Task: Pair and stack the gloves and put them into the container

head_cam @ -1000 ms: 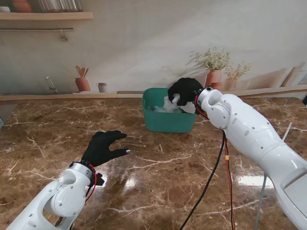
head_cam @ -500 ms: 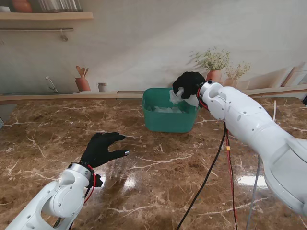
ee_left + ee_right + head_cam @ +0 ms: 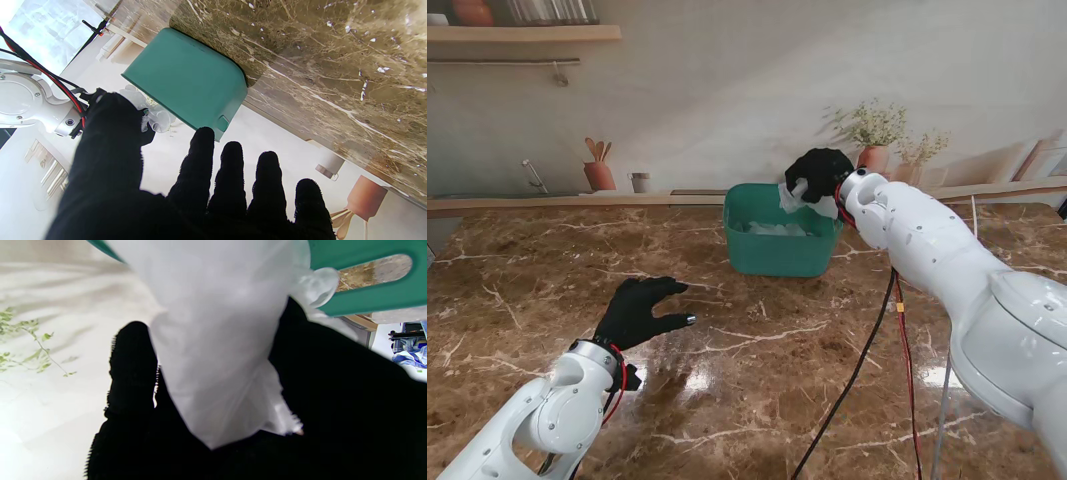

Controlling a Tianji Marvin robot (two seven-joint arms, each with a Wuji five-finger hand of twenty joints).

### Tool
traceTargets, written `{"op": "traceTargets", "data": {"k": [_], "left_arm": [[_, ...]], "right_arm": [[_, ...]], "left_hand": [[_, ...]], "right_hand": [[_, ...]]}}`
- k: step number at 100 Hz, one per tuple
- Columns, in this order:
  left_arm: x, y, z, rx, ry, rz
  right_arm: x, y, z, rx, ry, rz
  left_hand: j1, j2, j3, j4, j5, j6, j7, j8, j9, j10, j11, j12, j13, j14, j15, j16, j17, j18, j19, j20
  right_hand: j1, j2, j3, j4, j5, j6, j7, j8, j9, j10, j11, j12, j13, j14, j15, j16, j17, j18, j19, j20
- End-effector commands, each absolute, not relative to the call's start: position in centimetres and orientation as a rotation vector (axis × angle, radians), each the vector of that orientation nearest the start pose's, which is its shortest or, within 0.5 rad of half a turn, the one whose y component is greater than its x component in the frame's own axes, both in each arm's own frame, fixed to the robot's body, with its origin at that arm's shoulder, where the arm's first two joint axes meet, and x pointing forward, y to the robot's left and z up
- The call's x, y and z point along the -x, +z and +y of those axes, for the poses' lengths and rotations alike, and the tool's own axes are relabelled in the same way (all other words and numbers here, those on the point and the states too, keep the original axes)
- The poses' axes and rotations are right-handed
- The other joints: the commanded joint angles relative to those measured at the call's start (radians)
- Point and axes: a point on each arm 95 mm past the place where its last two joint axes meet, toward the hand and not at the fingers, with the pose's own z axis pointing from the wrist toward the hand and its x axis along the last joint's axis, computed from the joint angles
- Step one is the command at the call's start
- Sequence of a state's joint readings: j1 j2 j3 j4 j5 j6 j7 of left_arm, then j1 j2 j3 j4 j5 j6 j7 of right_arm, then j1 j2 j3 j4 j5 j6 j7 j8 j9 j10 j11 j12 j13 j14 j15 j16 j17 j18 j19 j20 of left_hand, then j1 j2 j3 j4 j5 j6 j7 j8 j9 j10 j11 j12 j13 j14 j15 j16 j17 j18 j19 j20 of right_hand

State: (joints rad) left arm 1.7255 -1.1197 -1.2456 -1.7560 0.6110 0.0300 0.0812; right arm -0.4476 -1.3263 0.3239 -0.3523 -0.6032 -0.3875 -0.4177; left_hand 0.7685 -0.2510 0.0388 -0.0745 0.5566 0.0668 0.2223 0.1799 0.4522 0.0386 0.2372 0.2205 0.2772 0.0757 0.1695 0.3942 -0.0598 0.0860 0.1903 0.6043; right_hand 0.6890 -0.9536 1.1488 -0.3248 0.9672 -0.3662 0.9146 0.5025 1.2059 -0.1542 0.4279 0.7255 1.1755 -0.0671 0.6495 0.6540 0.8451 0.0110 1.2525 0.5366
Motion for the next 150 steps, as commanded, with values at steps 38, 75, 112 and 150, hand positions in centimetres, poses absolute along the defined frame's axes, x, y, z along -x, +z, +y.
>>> {"op": "traceTargets", "data": {"k": [38,75,112,150], "left_arm": [[-35.7,-32.1,-1.5,1.613,-1.761,1.212],[-35.9,-32.1,-1.4,1.606,-1.763,1.210],[-36.0,-32.1,-1.5,1.588,-1.782,1.207],[-36.2,-32.2,-1.6,1.570,-1.801,1.216]], "right_arm": [[-63.7,-22.6,0.8,-0.851,1.446,1.712],[-63.2,-22.3,0.4,-0.880,1.426,1.724],[-60.1,-21.4,-0.7,-0.860,1.422,1.739],[-55.8,-21.9,-1.5,-0.824,1.452,1.726]], "left_hand": [[0.025,0.044,-0.043,0.032,0.012,-0.025,0.002,0.002,-0.024,-0.025,-0.022,-0.013,-0.054,-0.044,-0.042,-0.012,-0.015,-0.015,-0.037,0.013],[0.025,0.045,-0.045,0.033,0.007,-0.027,0.002,0.003,-0.028,-0.029,-0.025,-0.014,-0.056,-0.051,-0.045,-0.013,-0.014,-0.018,-0.037,0.012],[0.025,0.042,-0.045,0.033,0.009,-0.026,0.003,0.003,-0.026,-0.030,-0.023,-0.014,-0.054,-0.051,-0.044,-0.013,-0.015,-0.019,-0.034,0.016],[0.023,0.041,-0.045,0.033,0.012,-0.020,0.001,0.002,-0.025,-0.025,-0.022,-0.013,-0.054,-0.045,-0.042,-0.012,-0.015,-0.017,-0.033,0.018]], "right_hand": [[-0.279,0.050,0.009,0.158,-0.179,0.182,-0.456,0.018,-0.286,0.033,-0.143,-0.327,-0.270,0.019,-0.345,-0.209,-0.268,0.056,-0.244,0.021],[-0.418,0.079,-0.045,0.151,-0.280,0.211,-0.568,-0.031,-0.397,0.043,-0.208,-0.391,-0.381,0.029,-0.407,-0.257,-0.385,0.063,-0.335,0.029],[-0.436,0.134,-0.095,0.163,-0.306,0.216,-0.587,-0.043,-0.438,0.043,-0.229,-0.412,-0.426,0.009,-0.429,-0.273,-0.432,0.051,-0.408,0.020],[-0.443,0.139,-0.105,0.164,-0.308,0.214,-0.596,-0.047,-0.440,0.044,-0.236,-0.418,-0.433,0.011,-0.436,-0.278,-0.436,0.050,-0.423,0.026]]}}
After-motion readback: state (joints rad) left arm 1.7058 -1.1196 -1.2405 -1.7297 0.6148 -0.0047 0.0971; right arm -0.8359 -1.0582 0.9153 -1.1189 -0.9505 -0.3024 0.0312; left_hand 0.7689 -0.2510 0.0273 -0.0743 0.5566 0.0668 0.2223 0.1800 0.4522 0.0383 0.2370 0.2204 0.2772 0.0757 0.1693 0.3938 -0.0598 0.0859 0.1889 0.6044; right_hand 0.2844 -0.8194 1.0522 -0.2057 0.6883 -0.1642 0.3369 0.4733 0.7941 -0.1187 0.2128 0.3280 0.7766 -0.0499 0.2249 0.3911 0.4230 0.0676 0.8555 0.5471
